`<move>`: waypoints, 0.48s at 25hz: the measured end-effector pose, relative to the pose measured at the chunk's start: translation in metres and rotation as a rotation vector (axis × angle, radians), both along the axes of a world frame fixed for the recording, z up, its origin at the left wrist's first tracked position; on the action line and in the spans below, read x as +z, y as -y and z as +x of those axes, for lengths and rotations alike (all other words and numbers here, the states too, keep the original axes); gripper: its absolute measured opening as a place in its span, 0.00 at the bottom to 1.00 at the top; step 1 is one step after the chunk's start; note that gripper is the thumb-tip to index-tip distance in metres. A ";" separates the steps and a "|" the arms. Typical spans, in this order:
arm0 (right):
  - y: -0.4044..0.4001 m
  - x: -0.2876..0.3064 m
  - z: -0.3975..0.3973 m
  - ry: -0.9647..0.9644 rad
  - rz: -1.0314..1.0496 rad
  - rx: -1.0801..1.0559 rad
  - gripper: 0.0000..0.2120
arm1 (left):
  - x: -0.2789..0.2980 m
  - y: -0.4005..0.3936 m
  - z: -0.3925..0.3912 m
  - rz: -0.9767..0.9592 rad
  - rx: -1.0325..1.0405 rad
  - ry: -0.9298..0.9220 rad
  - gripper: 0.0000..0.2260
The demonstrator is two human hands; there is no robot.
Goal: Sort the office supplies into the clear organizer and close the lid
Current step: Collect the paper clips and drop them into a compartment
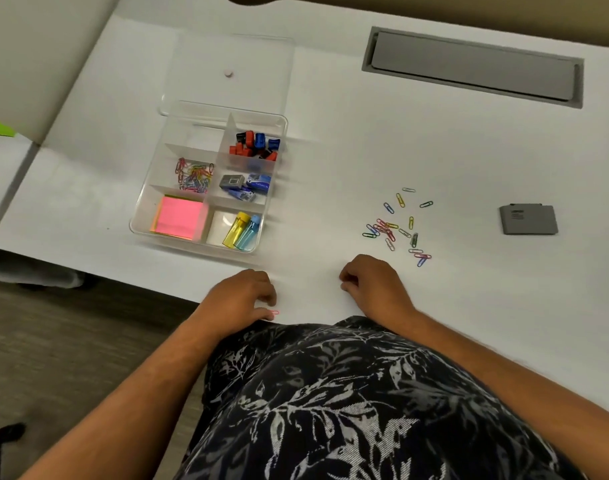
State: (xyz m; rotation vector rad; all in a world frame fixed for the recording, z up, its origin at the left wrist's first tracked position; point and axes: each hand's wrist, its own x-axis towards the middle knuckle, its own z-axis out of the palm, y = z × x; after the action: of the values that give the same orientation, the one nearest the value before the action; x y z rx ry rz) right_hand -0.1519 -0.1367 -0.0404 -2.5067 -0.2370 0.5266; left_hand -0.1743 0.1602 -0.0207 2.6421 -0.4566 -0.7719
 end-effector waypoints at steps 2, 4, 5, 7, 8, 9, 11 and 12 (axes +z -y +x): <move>0.001 -0.002 0.002 0.016 -0.047 0.037 0.07 | -0.001 0.004 0.007 -0.009 -0.012 0.001 0.05; 0.003 -0.002 0.005 0.023 -0.111 0.071 0.09 | -0.001 0.008 0.012 -0.004 -0.048 -0.002 0.05; 0.003 -0.001 0.007 0.019 -0.135 0.073 0.10 | -0.001 0.010 0.015 0.015 -0.082 -0.006 0.06; 0.008 0.003 0.011 0.006 -0.129 0.024 0.10 | -0.001 0.013 0.019 0.056 -0.167 -0.015 0.05; 0.013 0.006 0.013 0.000 -0.102 -0.033 0.09 | 0.000 0.016 0.022 0.069 -0.206 -0.015 0.05; 0.020 0.008 0.015 0.013 -0.065 -0.109 0.09 | 0.002 0.019 0.024 0.081 -0.227 -0.017 0.04; 0.040 0.010 0.022 0.095 -0.005 -0.278 0.08 | 0.006 0.030 0.033 0.076 -0.233 -0.002 0.03; 0.053 0.010 0.027 0.161 0.000 -0.344 0.08 | 0.007 0.041 0.040 0.064 -0.222 0.017 0.03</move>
State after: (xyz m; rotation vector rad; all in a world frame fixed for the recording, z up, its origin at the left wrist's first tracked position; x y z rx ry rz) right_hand -0.1249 -0.1900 -0.0300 -2.5173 0.1337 0.1863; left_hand -0.1338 0.1197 -0.0136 2.6886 -0.7513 -0.8430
